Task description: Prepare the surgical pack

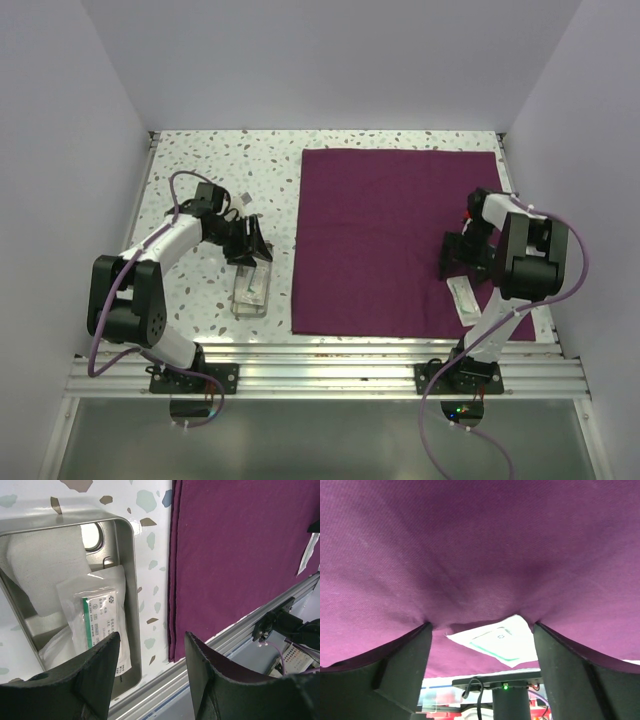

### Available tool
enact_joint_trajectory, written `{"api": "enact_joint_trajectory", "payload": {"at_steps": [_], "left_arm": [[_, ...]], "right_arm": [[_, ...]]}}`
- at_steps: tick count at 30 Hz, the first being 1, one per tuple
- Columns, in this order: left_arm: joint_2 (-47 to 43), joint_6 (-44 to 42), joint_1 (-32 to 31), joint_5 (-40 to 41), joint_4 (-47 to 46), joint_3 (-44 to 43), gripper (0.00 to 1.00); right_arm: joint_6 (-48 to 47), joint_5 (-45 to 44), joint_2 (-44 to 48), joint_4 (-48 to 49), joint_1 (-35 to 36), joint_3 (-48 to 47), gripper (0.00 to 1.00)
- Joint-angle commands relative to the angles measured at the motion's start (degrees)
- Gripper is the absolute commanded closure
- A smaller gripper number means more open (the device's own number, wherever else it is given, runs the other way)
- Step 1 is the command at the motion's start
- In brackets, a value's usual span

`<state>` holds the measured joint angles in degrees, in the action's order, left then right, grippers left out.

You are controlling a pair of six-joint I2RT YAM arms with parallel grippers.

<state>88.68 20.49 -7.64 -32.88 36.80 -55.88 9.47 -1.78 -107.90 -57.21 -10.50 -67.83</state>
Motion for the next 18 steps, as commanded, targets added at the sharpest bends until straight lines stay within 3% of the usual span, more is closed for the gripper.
{"api": "enact_joint_trajectory", "payload": {"at_steps": [1, 10, 11, 14, 18], "left_arm": [[-1.41, 0.16, -0.27, -1.57, -1.73, 0.07, 0.42], [-1.76, 0.25, -0.27, -1.66, -1.82, 0.24, 0.42], [-1.85, 0.34, -0.27, -1.66, -1.82, 0.33, 0.42], [-2.20, 0.34, -0.36, -1.66, -1.81, 0.77, 0.42], [-2.38, 0.34, -0.27, -1.66, -1.90, 0.95, 0.42]], "right_arm": [[-0.33, -1.74, 0.40, 2.02, 0.13, 0.86, 0.16], [2.56, 0.54, -1.26, -0.09, 0.13, -4.41, 0.47], [3.61, 1.42, -1.61, -0.27, 0.13, -5.02, 0.58], [6.16, 5.64, -1.79, -0.36, 0.13, -7.04, 0.78], [8.98, 10.13, -1.70, -1.06, 0.39, -10.55, 0.85]]}}
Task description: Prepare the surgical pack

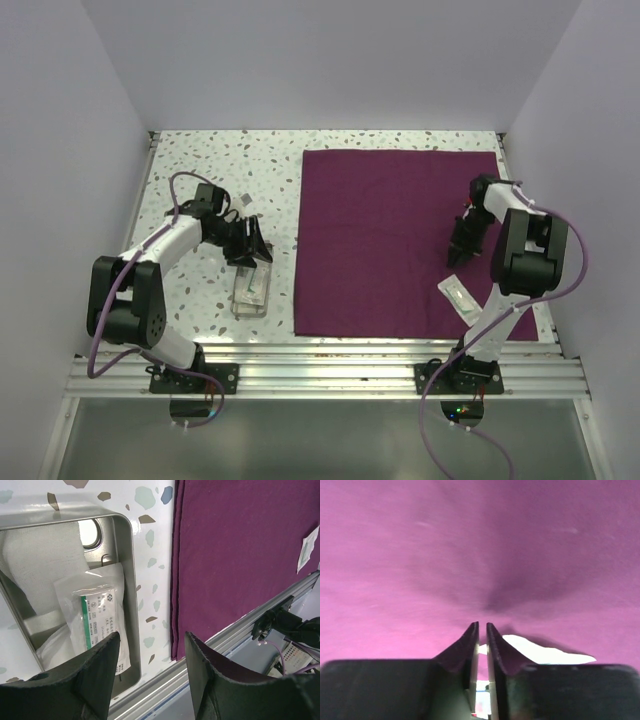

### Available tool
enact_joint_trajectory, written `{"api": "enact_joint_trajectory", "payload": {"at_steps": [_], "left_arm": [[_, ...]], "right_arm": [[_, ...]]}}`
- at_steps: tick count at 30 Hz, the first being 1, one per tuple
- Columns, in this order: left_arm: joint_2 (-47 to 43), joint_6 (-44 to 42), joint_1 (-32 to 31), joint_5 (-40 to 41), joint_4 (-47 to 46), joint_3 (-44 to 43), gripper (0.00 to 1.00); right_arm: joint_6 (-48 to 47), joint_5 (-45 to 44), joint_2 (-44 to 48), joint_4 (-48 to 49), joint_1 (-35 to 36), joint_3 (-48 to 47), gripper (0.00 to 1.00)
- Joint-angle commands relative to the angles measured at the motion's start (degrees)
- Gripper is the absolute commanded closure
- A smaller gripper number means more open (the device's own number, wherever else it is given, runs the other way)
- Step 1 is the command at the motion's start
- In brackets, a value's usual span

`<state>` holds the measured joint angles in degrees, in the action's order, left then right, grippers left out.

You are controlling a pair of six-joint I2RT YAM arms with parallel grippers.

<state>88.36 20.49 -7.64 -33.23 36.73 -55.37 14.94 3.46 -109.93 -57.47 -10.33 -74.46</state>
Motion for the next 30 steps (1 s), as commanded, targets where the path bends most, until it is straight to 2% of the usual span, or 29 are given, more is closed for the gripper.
{"api": "enact_joint_trajectory", "payload": {"at_steps": [1, 3, 4, 5, 6, 10, 14, 19, 21, 30], "left_arm": [[-2.14, 0.34, -0.27, -1.39, -2.01, 0.44, 0.42], [-2.14, 0.34, -0.27, -1.39, -2.01, 0.53, 0.42], [-2.14, 0.25, -0.27, -1.31, -1.84, 0.44, 0.42], [-2.14, 0.25, -0.27, -1.39, -1.93, 0.44, 0.42], [-2.22, 0.25, -0.27, -1.31, -1.84, 0.44, 0.42], [-2.14, 0.43, -0.27, -1.48, -2.36, 0.44, 0.42], [-1.61, 0.78, -0.27, -1.83, -2.98, 0.27, 0.42], [-1.34, 0.60, -0.27, -2.19, -3.16, 0.27, 0.42], [-1.43, 0.78, -0.27, -2.27, -3.24, 0.27, 0.42], [-1.26, 0.78, -0.27, -2.54, -3.16, -0.61, 0.42]], "right_arm": [[3.87, 5.23, 0.59, -0.97, 0.22, -4.55, 0.87], [4.74, 4.80, 0.77, -2.98, 0.31, -6.04, 0.86], [5.97, 2.88, 0.77, -4.21, 0.31, -6.57, 0.83], [6.50, 1.65, 0.77, -5.62, 0.31, -7.19, 0.75], [7.20, 0.15, 0.68, -8.50, 0.31, -8.33, 0.55], [11.77, -7.58, 0.77, -14.76, 2.06, -10.09, 0.38], [17.74, -15.41, -0.19, -17.76, 6.88, -11.59, 0.36], [24.59, -23.31, -5.11, -21.62, 9.89, -13.78, 0.41], [26.01, -24.47, -6.78, -22.15, 11.91, -14.40, 0.45], [29.18, -27.72, -10.74, -21.63, 12.35, -12.56, 0.52]]}}
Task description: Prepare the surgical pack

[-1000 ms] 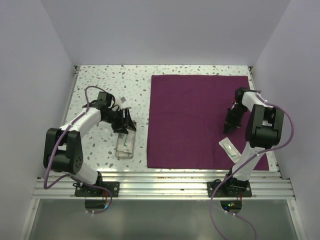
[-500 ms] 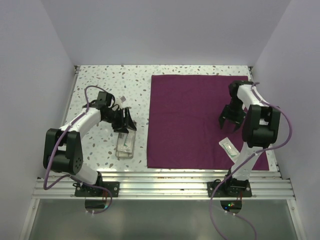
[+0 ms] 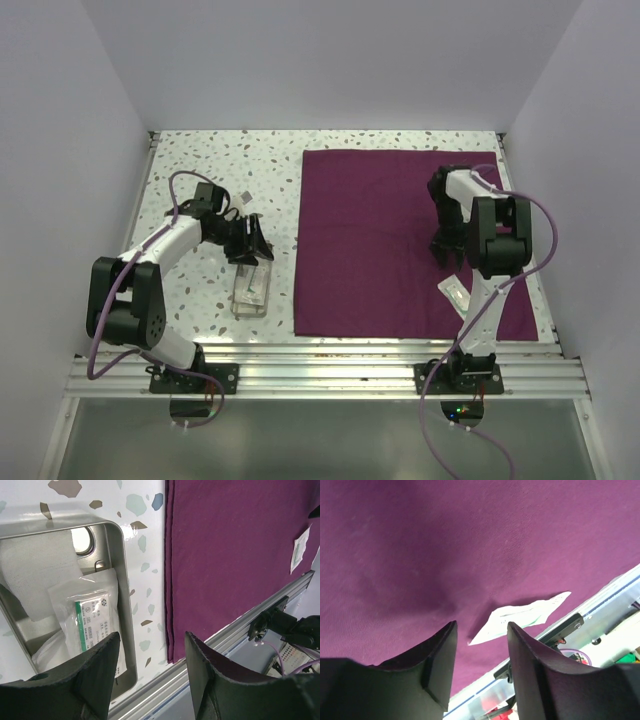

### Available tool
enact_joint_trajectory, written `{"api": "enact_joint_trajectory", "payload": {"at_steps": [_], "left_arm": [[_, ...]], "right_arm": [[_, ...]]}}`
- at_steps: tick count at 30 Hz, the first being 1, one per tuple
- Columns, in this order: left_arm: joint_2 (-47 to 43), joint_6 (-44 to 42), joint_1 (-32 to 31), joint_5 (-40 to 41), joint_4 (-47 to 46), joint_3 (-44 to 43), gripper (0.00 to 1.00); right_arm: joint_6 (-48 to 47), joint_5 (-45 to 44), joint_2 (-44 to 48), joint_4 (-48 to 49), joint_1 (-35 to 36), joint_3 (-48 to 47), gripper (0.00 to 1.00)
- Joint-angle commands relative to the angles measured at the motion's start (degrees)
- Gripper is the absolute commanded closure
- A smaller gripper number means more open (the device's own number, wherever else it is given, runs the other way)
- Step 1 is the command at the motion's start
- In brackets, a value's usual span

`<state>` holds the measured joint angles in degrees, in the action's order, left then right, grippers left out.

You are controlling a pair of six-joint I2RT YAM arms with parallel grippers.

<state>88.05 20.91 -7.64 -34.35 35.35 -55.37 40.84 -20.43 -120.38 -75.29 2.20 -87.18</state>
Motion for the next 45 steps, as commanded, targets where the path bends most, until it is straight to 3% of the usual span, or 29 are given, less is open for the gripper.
{"api": "enact_joint_trajectory", "payload": {"at_steps": [1, 13, 20, 21, 25, 33, 38, 41, 45], "left_arm": [[-0.95, 0.28, -0.27, -1.34, -1.61, -0.70, 0.42], [-0.86, 0.28, -0.27, -1.33, -1.43, -0.52, 0.41], [-1.13, 0.28, -0.27, -1.25, -1.34, -0.52, 0.42], [-1.21, 0.28, -0.27, -0.99, -1.17, -0.52, 0.41], [-1.48, 0.19, -0.27, -0.55, -0.73, -0.52, 0.42], [-2.44, 0.54, -0.27, -1.68, -0.37, -0.61, 0.40], [-5.78, 3.78, -0.88, -5.55, -7.30, 1.67, 0.30], [-8.59, 7.12, -3.16, -4.68, -14.07, 3.52, 0.27], [-10.71, 9.59, -13.24, 3.92, -23.82, 2.21, 0.24]], "right_arm": [[3.72, -3.83, -0.38, -3.90, -0.18, 0.51, 0.53], [5.13, -3.22, 1.55, -2.23, -0.18, 6.31, 0.61], [5.74, -3.04, 1.72, -1.88, -0.18, 6.49, 0.78], [5.83, -3.04, 1.81, -1.71, -0.18, 6.49, 0.86], [5.57, -3.22, 3.12, -1.62, -0.09, 6.06, 1.00], [0.21, 3.00, 10.07, -1.71, 1.49, -0.88, 1.00], [0.81, 10.04, 12.62, -1.27, 5.71, -7.39, 1.00], [5.20, 16.54, 13.59, 1.70, 7.29, -6.78, 1.00], [11.26, 24.54, 13.77, 6.55, 9.31, -5.55, 1.00]]}}
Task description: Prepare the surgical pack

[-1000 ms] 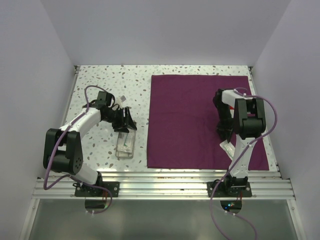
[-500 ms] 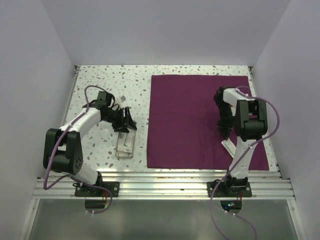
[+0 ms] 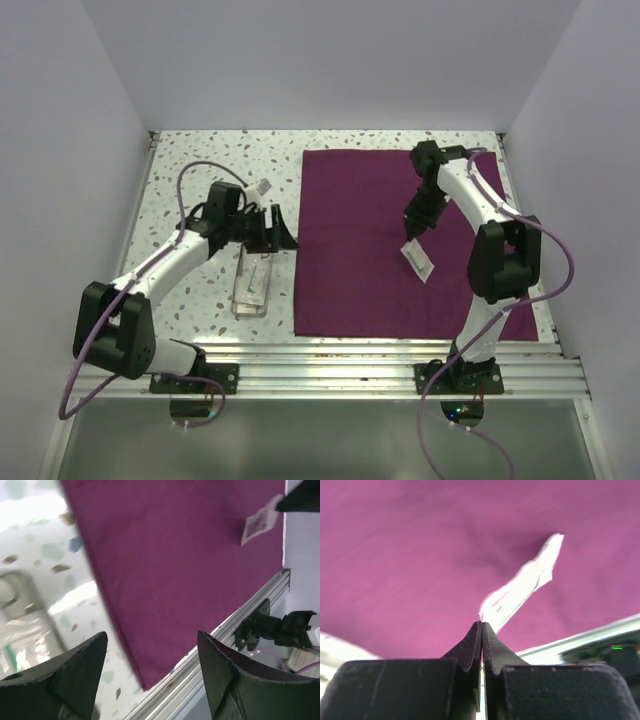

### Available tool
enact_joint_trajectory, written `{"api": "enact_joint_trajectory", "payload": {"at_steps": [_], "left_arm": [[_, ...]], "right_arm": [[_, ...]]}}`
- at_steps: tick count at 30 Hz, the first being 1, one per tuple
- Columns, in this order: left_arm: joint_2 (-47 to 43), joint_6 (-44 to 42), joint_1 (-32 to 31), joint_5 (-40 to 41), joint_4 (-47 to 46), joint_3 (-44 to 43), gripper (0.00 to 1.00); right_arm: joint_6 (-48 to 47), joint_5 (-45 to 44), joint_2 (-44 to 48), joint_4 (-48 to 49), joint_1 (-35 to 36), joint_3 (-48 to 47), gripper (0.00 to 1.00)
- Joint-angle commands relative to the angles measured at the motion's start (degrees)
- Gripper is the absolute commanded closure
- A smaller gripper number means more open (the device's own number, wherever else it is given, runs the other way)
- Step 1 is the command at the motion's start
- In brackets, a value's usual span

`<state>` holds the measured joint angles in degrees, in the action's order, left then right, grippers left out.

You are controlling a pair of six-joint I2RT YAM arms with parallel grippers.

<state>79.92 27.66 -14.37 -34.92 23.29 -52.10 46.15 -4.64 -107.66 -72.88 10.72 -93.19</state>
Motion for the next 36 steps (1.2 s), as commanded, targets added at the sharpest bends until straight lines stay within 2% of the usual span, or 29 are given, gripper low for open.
{"api": "enact_joint_trajectory", "payload": {"at_steps": [1, 2, 6, 9, 12, 17, 21, 30, 33, 36], "left_arm": [[-2.66, 3.10, -8.37, 6.07, -13.43, -1.43, 0.23], [-2.75, 3.36, -11.61, 8.87, -18.23, -1.43, 0.22], [-1.35, 4.33, -18.04, 14.60, -33.26, 1.81, 0.15], [3.74, 5.65, -21.64, 16.01, -40.31, 0.95, 0.12], [12.41, 5.48, -25.16, 17.16, -46.29, -0.63, 0.12], [22.37, 5.21, -29.74, 18.56, -52.71, -4.58, 0.12], [28.09, 6.44, -31.07, 19.09, -55.80, -6.88, 0.13], [31.96, 7.85, -32.56, 18.48, -59.50, -9.42, 0.16], [34.16, 7.76, -32.91, 16.72, -59.77, -11.88, 0.22], [36.79, 7.24, -32.83, 15.85, -55.55, -16.10, 0.34]], "right_arm": [[6.40, 9.73, 1.05, 4.41, 1.58, 0.11, 1.00], [6.58, 10.70, 0.96, 4.42, 2.02, -0.67, 1.00], [7.20, 12.03, 2.45, 5.12, 2.37, -0.94, 1.00], [7.81, 14.21, 3.59, 5.65, 2.46, -0.77, 1.00], [8.52, 15.45, 4.30, 6.17, 2.46, -0.33, 1.00], [8.96, 17.12, 4.73, 6.61, 2.37, 0.99, 1.00], [9.13, 17.83, 4.56, 6.79, 2.37, 1.17, 1.00], [9.66, 19.15, 4.21, 7.49, 2.37, 2.22, 1.00], [9.48, 19.15, 4.21, 7.23, 2.37, 2.31, 1.00], [9.66, 19.67, 4.03, 7.32, 2.29, 2.13, 1.00]]}}
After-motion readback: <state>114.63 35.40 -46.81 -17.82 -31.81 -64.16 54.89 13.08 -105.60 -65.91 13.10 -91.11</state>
